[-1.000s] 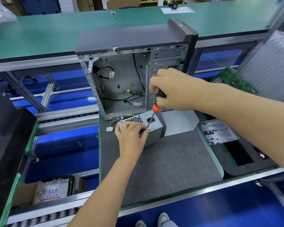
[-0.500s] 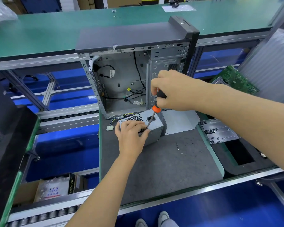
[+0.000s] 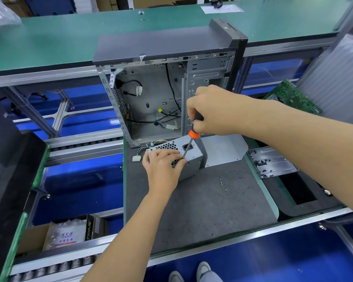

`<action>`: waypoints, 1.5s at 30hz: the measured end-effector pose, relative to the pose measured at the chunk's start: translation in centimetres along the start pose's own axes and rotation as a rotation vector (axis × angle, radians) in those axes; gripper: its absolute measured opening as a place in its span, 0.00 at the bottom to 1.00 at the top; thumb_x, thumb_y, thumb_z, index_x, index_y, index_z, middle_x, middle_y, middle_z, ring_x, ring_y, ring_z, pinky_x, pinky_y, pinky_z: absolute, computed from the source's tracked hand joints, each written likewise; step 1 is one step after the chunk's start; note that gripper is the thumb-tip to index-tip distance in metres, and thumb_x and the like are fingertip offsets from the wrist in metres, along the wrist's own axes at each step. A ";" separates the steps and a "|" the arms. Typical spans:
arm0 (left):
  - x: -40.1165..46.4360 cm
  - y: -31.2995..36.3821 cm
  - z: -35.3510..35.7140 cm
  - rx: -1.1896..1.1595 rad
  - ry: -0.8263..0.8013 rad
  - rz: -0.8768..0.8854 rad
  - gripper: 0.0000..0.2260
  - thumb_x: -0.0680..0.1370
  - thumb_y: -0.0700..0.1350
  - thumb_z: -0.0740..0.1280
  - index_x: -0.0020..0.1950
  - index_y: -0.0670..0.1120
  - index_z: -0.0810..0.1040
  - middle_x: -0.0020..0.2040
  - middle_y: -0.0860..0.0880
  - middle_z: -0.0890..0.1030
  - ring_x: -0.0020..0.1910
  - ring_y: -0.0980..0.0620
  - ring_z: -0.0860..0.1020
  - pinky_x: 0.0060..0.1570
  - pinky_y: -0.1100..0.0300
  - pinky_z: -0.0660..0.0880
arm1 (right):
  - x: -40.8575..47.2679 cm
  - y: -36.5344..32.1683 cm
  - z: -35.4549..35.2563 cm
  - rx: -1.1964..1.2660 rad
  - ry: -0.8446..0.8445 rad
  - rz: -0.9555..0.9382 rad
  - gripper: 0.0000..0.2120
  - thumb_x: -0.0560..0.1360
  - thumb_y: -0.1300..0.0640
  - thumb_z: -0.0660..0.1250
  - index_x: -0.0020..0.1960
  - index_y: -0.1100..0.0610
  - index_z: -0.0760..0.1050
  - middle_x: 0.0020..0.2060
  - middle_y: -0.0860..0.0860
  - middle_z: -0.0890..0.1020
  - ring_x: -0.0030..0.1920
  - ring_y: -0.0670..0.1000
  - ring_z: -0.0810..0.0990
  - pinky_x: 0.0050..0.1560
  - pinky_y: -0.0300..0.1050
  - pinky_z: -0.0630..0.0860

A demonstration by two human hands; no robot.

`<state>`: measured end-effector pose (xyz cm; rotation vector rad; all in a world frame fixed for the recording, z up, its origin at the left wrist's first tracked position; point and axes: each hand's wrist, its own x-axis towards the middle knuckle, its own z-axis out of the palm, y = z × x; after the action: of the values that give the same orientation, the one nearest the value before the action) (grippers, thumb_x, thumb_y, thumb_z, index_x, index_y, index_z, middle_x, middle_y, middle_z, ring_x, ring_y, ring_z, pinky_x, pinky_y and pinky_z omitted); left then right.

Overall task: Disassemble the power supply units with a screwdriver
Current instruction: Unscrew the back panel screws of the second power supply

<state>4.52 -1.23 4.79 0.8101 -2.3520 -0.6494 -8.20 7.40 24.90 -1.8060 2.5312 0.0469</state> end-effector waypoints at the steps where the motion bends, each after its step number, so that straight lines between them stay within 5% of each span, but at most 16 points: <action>1: 0.0 0.0 0.0 0.002 0.000 0.002 0.05 0.74 0.51 0.76 0.45 0.51 0.88 0.51 0.58 0.84 0.58 0.49 0.75 0.69 0.38 0.59 | 0.0 -0.1 0.0 -0.004 0.000 0.003 0.07 0.75 0.53 0.66 0.51 0.52 0.78 0.48 0.51 0.71 0.49 0.55 0.72 0.44 0.46 0.70; 7: 0.0 0.0 0.1 -0.003 0.003 -0.010 0.05 0.73 0.51 0.76 0.45 0.51 0.88 0.51 0.58 0.84 0.58 0.49 0.75 0.70 0.39 0.58 | -0.2 -0.5 -0.6 -0.029 -0.018 0.023 0.06 0.75 0.54 0.65 0.49 0.55 0.79 0.46 0.55 0.79 0.49 0.56 0.77 0.50 0.54 0.78; 11: 0.0 0.0 0.1 -0.001 0.005 -0.012 0.05 0.73 0.51 0.76 0.45 0.51 0.88 0.51 0.58 0.84 0.57 0.49 0.75 0.70 0.39 0.59 | -0.1 -0.6 -0.7 -0.046 -0.033 0.055 0.09 0.77 0.53 0.64 0.51 0.56 0.79 0.47 0.58 0.78 0.48 0.60 0.79 0.46 0.52 0.79; 16: 0.0 0.1 0.0 0.003 -0.003 -0.020 0.05 0.74 0.51 0.76 0.45 0.52 0.88 0.51 0.58 0.84 0.58 0.50 0.75 0.70 0.40 0.58 | 0.5 -0.8 -0.4 -0.091 -0.028 0.093 0.14 0.78 0.47 0.63 0.49 0.59 0.75 0.38 0.54 0.70 0.43 0.60 0.78 0.35 0.47 0.70; 21: 0.0 0.0 0.1 0.024 -0.005 -0.009 0.04 0.74 0.51 0.75 0.45 0.52 0.88 0.51 0.58 0.84 0.58 0.49 0.75 0.70 0.39 0.58 | 0.8 -2.4 -0.7 0.022 0.099 0.203 0.30 0.75 0.29 0.58 0.48 0.58 0.64 0.35 0.51 0.60 0.31 0.51 0.61 0.28 0.44 0.54; 26: 0.0 0.0 0.1 0.036 -0.016 -0.018 0.05 0.74 0.52 0.75 0.44 0.53 0.87 0.52 0.59 0.84 0.58 0.50 0.74 0.70 0.40 0.59 | 1.3 -3.3 -0.9 0.160 0.064 0.181 0.14 0.81 0.46 0.57 0.52 0.58 0.64 0.37 0.53 0.66 0.32 0.52 0.66 0.31 0.46 0.61; 30: 0.0 0.0 0.1 0.033 -0.020 -0.025 0.05 0.74 0.53 0.75 0.43 0.53 0.87 0.52 0.59 0.83 0.59 0.51 0.74 0.71 0.41 0.58 | 0.8 -2.8 -2.2 0.221 -0.136 0.130 0.17 0.75 0.43 0.66 0.56 0.53 0.68 0.43 0.50 0.73 0.38 0.52 0.74 0.33 0.45 0.67; 36: 0.0 0.2 0.0 0.025 -0.008 -0.032 0.04 0.74 0.52 0.75 0.42 0.53 0.87 0.51 0.59 0.84 0.58 0.51 0.74 0.71 0.40 0.58 | 0.8 -3.3 -1.9 -0.127 -0.024 0.210 0.34 0.73 0.24 0.50 0.35 0.56 0.65 0.34 0.52 0.65 0.32 0.52 0.64 0.30 0.45 0.61; 41: 0.0 0.3 -0.1 0.022 -0.013 -0.029 0.05 0.74 0.52 0.76 0.43 0.52 0.87 0.51 0.59 0.84 0.58 0.50 0.74 0.71 0.40 0.57 | 0.9 -3.0 -1.8 -0.134 -0.054 0.131 0.17 0.78 0.42 0.61 0.51 0.56 0.68 0.38 0.52 0.67 0.33 0.53 0.68 0.32 0.45 0.64; 45: 0.0 0.3 -0.2 0.013 -0.010 -0.034 0.05 0.73 0.52 0.76 0.43 0.52 0.87 0.51 0.58 0.84 0.58 0.50 0.75 0.70 0.40 0.58 | 0.9 -2.9 -2.3 -0.031 -0.189 0.073 0.16 0.77 0.51 0.65 0.62 0.54 0.66 0.49 0.54 0.71 0.44 0.56 0.76 0.35 0.46 0.69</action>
<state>4.52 -1.03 5.08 0.8563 -2.3589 -0.6541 -5.81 5.54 27.12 -1.6325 2.4754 0.2470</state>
